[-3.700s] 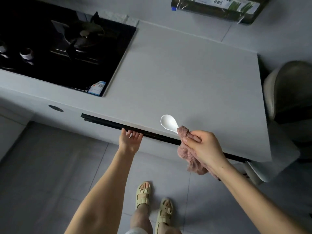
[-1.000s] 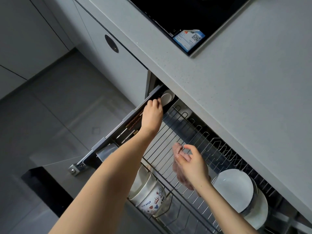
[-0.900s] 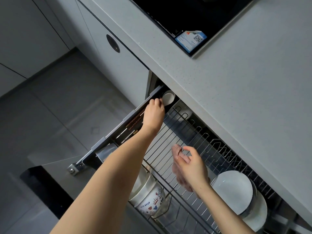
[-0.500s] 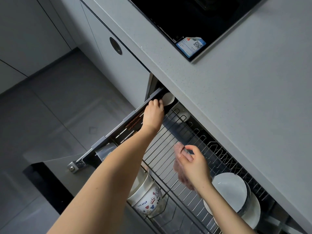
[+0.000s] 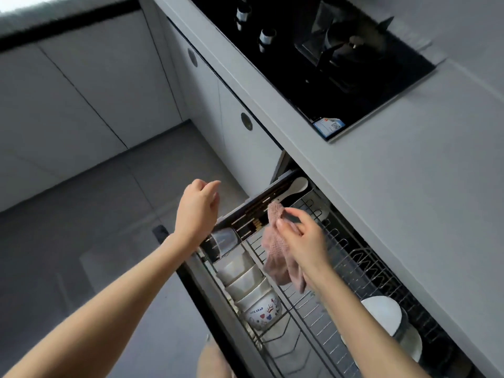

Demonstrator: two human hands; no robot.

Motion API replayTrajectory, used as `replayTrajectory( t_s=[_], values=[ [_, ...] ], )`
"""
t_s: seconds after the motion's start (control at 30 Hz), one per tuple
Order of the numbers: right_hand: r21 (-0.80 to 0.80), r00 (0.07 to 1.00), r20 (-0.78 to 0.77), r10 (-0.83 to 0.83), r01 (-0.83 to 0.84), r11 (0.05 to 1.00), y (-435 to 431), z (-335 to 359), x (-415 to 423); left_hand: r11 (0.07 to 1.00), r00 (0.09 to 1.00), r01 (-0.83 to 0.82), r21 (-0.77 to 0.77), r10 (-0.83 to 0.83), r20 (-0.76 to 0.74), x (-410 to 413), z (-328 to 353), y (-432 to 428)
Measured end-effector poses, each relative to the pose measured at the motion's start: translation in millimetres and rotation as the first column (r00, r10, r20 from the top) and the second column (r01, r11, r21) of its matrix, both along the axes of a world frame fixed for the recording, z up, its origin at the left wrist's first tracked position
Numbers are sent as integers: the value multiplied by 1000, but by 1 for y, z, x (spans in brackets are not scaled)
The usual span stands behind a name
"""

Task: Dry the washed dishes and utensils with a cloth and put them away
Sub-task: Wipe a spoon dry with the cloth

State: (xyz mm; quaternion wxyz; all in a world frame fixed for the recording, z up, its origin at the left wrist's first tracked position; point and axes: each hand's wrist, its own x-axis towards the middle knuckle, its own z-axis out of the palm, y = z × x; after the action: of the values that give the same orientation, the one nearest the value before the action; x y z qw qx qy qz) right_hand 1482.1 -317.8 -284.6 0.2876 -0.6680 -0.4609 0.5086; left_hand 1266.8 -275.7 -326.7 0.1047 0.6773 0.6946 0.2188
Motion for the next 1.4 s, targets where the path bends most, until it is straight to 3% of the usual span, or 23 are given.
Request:
replayTrajectory(
  t_s=[0.1, 0.23, 0.37, 0.57, 0.77, 1.13, 1.17, 1.2, 1.23, 1.27, 1.3, 1.33, 1.4],
  values=[
    [42, 992, -120, 27, -23, 999, 13, 28, -44, 995, 995, -99, 30, 98, 8, -45, 33, -3],
    [129, 985, -146, 88, -69, 989, 38, 58, -117, 971, 968, -238, 25, 235, 88, -112, 71, 3],
    [180, 972, -151, 181, -153, 972, 69, 87, -212, 896, 872, -444, -11, 435, 224, -207, 86, 3],
    [254, 951, -163, 263, -217, 943, 119, 118, -380, 795, 756, -605, -33, 587, 289, -402, 115, 20],
    [262, 916, -182, 357, -305, 916, 150, 132, -523, 697, 660, -717, -14, 684, 311, -560, 144, 36],
    [276, 879, -237, 415, -348, 896, 280, 137, -692, 648, 601, -762, -23, 720, 347, -712, 148, 149],
    [281, 874, -237, 424, -356, 891, 296, 136, -708, 639, 557, -765, -81, 720, 413, -727, 150, 168],
    [284, 867, -241, 435, -366, 886, 313, 136, -725, 618, 422, -761, -196, 702, 574, -741, 152, 191],
    [279, 863, -250, 440, -371, 886, 330, 135, -742, 608, 183, -710, -355, 646, 741, -752, 158, 216],
    [272, 859, -264, 439, -370, 888, 347, 135, -759, 629, -96, -584, -513, 574, 813, -763, 164, 245],
    [264, 858, -276, 433, -366, 892, 364, 134, -774, 665, -336, -431, -609, 509, 793, -770, 170, 272],
    [257, 859, -281, 428, -362, 896, 380, 133, -789, 697, -495, -317, -643, 457, 739, -778, 173, 299],
    [260, 868, -270, 417, -351, 900, 411, 132, -813, 732, -685, -202, -651, 370, 628, -788, 181, 348]
  ],
)
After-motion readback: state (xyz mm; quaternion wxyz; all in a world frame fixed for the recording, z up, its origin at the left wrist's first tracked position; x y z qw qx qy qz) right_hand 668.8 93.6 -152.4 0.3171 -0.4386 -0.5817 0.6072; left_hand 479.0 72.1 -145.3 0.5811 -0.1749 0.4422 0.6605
